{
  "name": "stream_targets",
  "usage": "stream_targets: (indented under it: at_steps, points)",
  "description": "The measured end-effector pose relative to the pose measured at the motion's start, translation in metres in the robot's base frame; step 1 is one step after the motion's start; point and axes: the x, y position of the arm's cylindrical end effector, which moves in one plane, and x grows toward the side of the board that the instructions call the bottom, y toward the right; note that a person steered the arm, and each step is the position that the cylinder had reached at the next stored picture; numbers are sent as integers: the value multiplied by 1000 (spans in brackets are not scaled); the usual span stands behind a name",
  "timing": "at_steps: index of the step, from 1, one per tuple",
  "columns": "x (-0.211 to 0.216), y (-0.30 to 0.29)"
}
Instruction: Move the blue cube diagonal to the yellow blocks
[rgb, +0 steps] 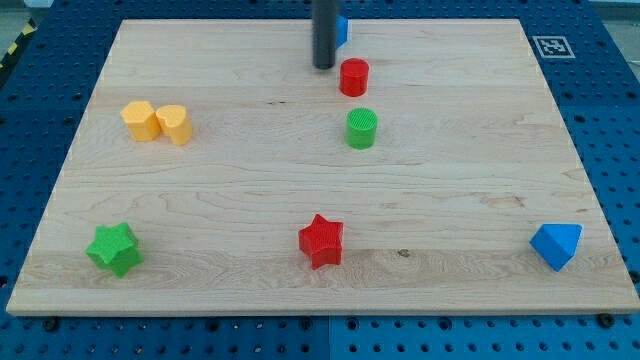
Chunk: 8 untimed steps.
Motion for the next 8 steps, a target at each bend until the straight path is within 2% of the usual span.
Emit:
stream_targets:
  at_steps: [1,3,4,5,6,7,8]
  points:
    - [-26,-14]
    - [-42,25]
    - [-51,21]
    - [-54,-15]
    - [-86,-23]
    - [-86,-11]
    - [-87,34]
